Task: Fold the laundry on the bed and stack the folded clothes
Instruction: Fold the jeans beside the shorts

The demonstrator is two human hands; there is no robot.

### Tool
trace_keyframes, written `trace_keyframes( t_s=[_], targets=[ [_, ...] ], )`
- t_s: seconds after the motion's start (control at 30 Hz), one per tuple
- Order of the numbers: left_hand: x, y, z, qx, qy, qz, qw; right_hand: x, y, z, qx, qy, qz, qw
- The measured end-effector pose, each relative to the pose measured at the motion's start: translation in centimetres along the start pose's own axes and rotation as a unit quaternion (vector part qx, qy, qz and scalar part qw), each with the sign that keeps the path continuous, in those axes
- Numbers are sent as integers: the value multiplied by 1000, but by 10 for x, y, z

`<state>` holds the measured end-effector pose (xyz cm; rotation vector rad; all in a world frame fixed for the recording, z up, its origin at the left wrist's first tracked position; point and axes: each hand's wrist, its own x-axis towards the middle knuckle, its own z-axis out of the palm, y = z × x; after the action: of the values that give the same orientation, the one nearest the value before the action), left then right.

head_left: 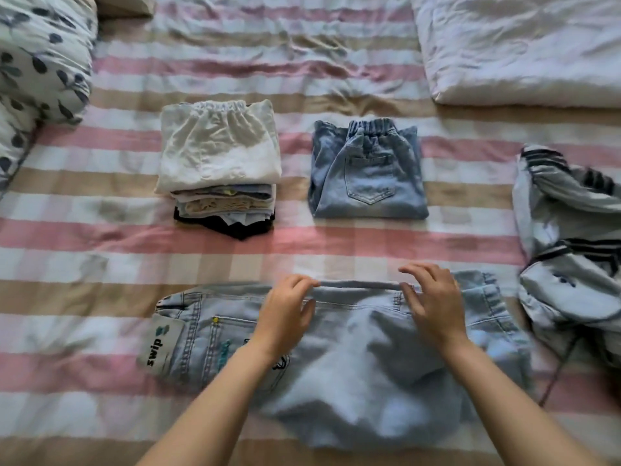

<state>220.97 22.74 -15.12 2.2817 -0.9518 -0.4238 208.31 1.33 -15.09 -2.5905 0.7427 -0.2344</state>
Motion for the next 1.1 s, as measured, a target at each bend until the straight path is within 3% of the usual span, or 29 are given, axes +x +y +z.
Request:
trace_keyframes(
  t_s=[0.2,0.37,0.53,0.73,0.87,0.93,1.1],
  targets=[
    [53,89,77,-49,-86,51,994,-29,68,-27,57,-16,123,991],
    [90,138,139,8,-110,84,990,-49,125,-40,64,-1,217,974],
    [118,173,197,135,-142,72,978,-74,155,-34,103,-11,359,928],
    [135,183,222,149,-199,73,966,-83,164,-35,163,-28,392,905],
    [133,207,221,-29,-204,109,972,-99,172,-56,145,20,386,911],
    [135,223,227,-54,-217,138,965,-109,178,-65,93,32,407,908],
    [133,230,263,60,-262,133,954,-119,191,-58,60,-26,447,892]
  ],
)
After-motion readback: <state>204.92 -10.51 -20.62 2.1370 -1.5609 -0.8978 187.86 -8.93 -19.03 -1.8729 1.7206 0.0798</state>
